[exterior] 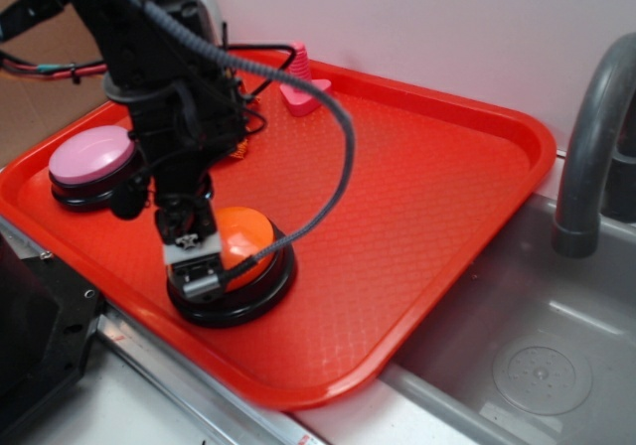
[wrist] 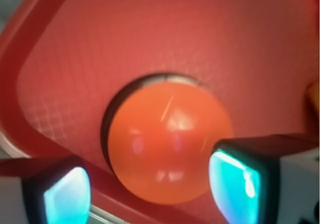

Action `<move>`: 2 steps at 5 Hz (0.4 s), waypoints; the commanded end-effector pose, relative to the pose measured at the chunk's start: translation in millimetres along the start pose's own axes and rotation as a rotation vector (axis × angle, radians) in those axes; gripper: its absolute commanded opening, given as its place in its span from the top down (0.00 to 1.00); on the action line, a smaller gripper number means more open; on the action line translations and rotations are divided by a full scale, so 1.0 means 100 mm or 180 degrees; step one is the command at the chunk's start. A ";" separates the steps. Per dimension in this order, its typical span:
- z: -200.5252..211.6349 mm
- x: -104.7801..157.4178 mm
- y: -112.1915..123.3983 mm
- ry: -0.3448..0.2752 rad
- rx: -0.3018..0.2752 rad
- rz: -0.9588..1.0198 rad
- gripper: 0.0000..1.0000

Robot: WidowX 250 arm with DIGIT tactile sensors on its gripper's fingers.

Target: Push the orange button.

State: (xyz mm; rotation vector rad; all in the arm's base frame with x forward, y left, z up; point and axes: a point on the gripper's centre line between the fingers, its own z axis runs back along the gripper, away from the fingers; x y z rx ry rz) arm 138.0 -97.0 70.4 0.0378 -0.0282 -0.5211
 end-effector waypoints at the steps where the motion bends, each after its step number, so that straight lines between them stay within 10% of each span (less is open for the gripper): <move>1: -0.19 0.13 -0.04 0.0183 -0.0097 -0.0016 0.00; 2: -0.20 0.17 -0.03 0.0217 -0.0104 -0.0019 0.00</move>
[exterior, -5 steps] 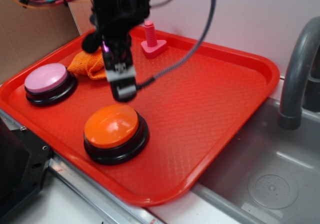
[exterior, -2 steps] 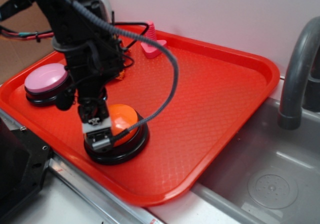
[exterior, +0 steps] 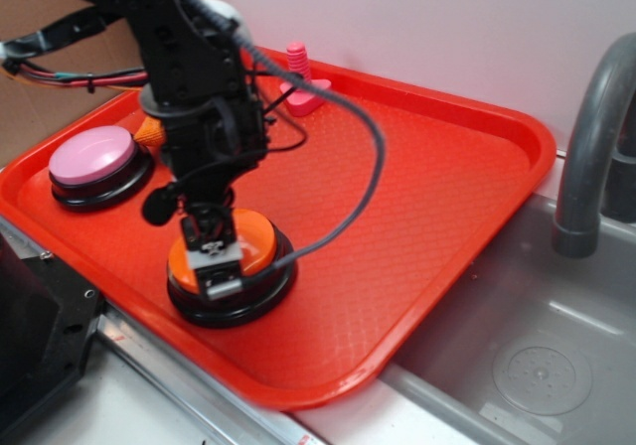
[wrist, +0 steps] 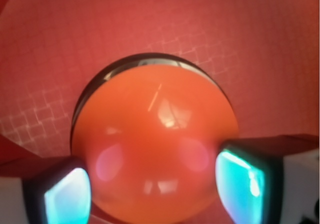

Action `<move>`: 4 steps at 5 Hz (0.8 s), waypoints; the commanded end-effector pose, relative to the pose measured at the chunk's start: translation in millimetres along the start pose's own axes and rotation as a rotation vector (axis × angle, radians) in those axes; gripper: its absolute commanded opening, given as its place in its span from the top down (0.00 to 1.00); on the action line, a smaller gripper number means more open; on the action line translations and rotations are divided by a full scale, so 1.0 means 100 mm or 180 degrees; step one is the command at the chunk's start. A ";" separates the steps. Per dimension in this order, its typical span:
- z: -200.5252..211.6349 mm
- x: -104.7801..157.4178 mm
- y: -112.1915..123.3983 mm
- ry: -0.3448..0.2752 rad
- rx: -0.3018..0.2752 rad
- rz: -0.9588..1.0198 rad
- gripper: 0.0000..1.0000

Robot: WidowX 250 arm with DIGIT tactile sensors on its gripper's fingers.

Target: Push the orange button.

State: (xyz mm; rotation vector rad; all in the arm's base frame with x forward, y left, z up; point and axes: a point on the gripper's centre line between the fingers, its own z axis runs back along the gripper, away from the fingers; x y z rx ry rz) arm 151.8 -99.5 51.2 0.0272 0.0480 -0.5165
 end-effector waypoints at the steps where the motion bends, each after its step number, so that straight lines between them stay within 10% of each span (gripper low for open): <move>1: 0.14 0.03 -0.03 -0.0061 0.0054 -0.0006 0.00; 4: 0.59 0.13 0.18 -0.0174 0.0081 0.0153 0.00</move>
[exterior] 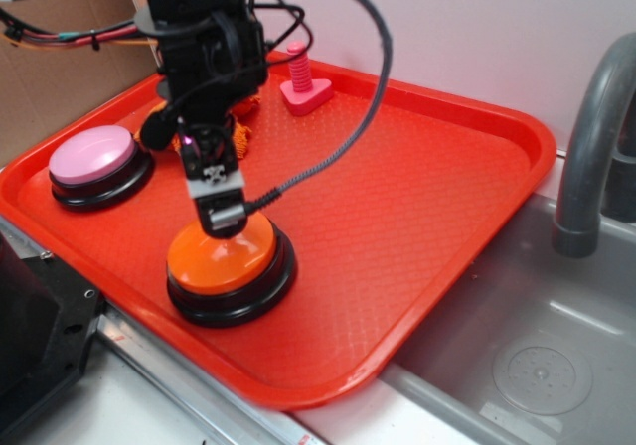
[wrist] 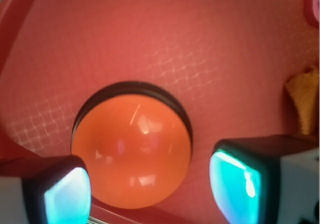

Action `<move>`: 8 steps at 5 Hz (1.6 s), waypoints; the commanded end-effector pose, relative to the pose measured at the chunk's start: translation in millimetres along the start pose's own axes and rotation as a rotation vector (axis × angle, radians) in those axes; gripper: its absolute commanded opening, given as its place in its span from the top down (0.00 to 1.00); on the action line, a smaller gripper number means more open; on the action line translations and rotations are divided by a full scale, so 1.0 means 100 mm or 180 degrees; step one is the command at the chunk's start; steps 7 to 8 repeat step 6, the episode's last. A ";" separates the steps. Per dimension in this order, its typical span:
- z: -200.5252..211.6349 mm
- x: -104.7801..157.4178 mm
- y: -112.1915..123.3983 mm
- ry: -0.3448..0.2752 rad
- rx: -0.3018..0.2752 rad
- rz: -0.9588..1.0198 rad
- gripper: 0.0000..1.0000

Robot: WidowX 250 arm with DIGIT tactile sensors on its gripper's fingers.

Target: Push the orange button.

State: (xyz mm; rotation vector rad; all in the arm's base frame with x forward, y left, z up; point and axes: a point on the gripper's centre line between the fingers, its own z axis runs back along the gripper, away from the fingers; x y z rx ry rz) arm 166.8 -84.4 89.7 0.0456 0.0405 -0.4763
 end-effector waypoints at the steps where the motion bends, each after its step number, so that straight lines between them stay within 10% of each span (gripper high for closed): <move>1: 0.29 0.08 -0.01 -0.0206 0.0019 0.0073 0.00; 8: 0.70 0.09 -0.10 -0.0304 0.0091 0.0091 0.00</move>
